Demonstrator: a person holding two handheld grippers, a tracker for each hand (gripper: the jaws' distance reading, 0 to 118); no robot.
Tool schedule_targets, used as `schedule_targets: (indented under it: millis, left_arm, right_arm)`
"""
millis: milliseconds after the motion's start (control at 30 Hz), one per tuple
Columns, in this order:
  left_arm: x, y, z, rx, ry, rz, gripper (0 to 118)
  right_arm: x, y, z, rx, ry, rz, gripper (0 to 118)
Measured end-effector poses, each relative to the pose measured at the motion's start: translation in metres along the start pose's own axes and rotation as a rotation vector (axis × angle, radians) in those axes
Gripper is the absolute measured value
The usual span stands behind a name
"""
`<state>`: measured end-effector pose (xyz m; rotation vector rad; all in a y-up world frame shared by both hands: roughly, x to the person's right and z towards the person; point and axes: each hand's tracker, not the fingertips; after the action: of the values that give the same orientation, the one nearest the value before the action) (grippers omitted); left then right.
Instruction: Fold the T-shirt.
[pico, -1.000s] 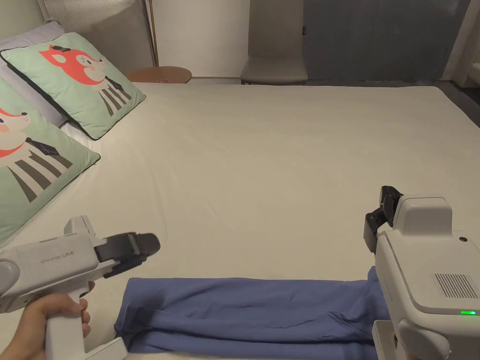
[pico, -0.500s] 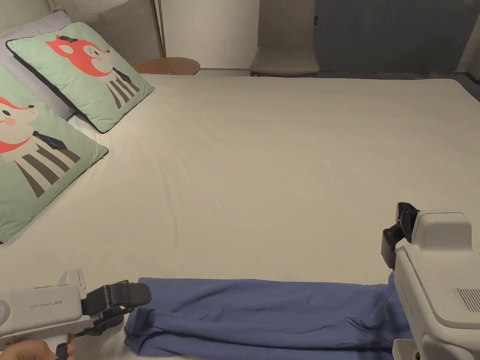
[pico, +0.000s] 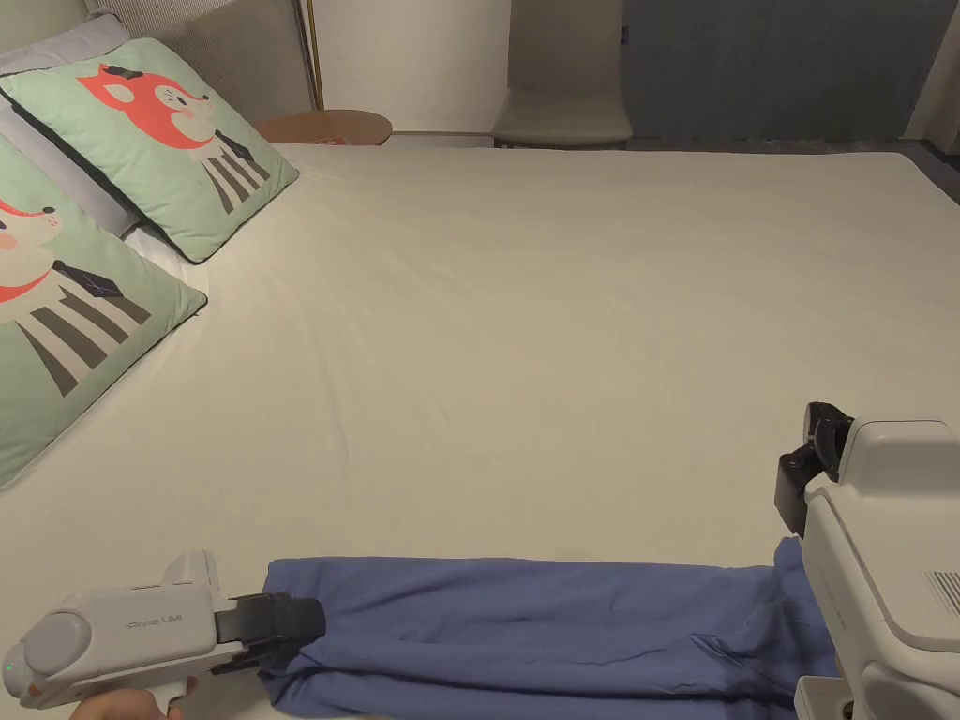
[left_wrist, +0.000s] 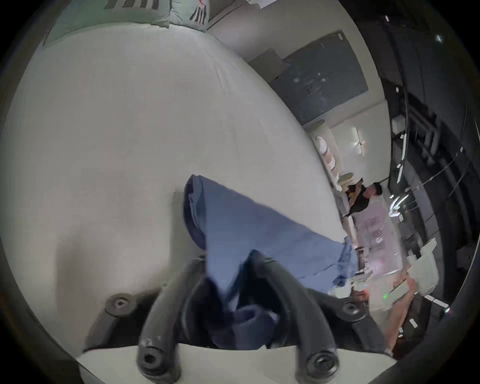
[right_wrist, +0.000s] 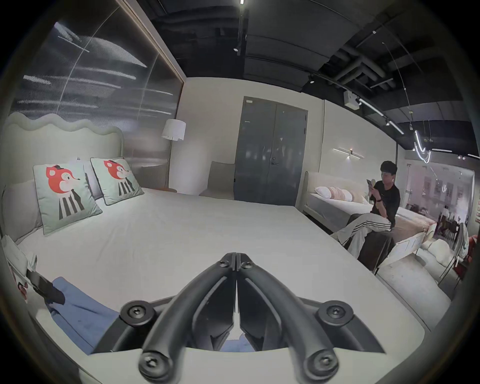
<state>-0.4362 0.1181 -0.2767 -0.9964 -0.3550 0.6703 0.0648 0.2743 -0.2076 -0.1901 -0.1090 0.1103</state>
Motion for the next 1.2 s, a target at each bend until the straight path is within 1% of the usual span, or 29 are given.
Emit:
schedule_targets:
  millis: [33,67,133,267,333,367,433,467,567,700,900,967,1033,1133,1200]
  left_arm:
    - [0.003,-0.001,-0.001,0.004,-0.009,-0.004,11]
    - [0.019,-0.006,-0.009,0.024,0.001,-0.009,10]
    - [0.028,-0.004,-0.003,0.033,0.018,-0.031,8]
    - [0.041,0.008,0.026,0.059,0.068,-0.145,7]
    - [0.047,0.014,0.044,0.074,0.118,-0.171,7]
    - [0.044,0.019,0.054,0.090,0.136,-0.159,7]
    - [0.041,0.026,0.069,0.116,0.222,-0.177,7]
    - [0.038,0.032,0.073,0.109,0.252,-0.163,7]
    - [0.049,0.032,0.075,0.097,0.316,-0.190,7]
    - [0.077,0.025,0.059,0.100,0.332,-0.230,7]
    - [0.161,-0.003,0.016,0.056,0.309,-0.318,7]
    - [0.185,-0.012,-0.005,0.017,0.313,-0.393,7]
    - [0.205,-0.023,-0.026,0.003,0.310,-0.428,7]
    - [0.221,-0.033,-0.055,-0.029,0.289,-0.462,7]
    - [0.230,-0.041,-0.072,-0.061,0.269,-0.461,7]
  right_arm:
    - [0.000,0.000,0.001,0.000,-0.001,0.000,0]
    - [0.001,0.000,0.001,0.000,-0.001,0.001,0]
    - [0.001,-0.001,0.002,0.001,0.000,0.002,0]
    - [0.003,-0.001,0.003,0.002,0.007,-0.004,0]
    - [0.004,0.000,0.003,0.005,0.011,-0.011,0]
    - [0.005,-0.001,0.001,0.009,0.014,-0.016,0]
    - [0.004,-0.001,0.001,0.015,0.022,-0.021,0]
    - [0.003,-0.001,0.001,0.017,0.026,-0.023,0]
    - [-0.001,0.002,0.003,0.021,0.039,-0.027,0]
    - [-0.004,0.002,0.005,0.020,0.061,-0.034,0]
    - [-0.004,0.007,0.012,0.028,0.074,-0.019,0]
    - [-0.002,0.006,0.014,0.028,0.073,-0.023,0]
    - [0.003,0.006,0.016,0.028,0.069,-0.024,0]
    - [0.009,0.005,0.018,0.027,0.059,-0.025,0]
    - [0.014,0.004,0.018,0.026,0.050,-0.023,0]
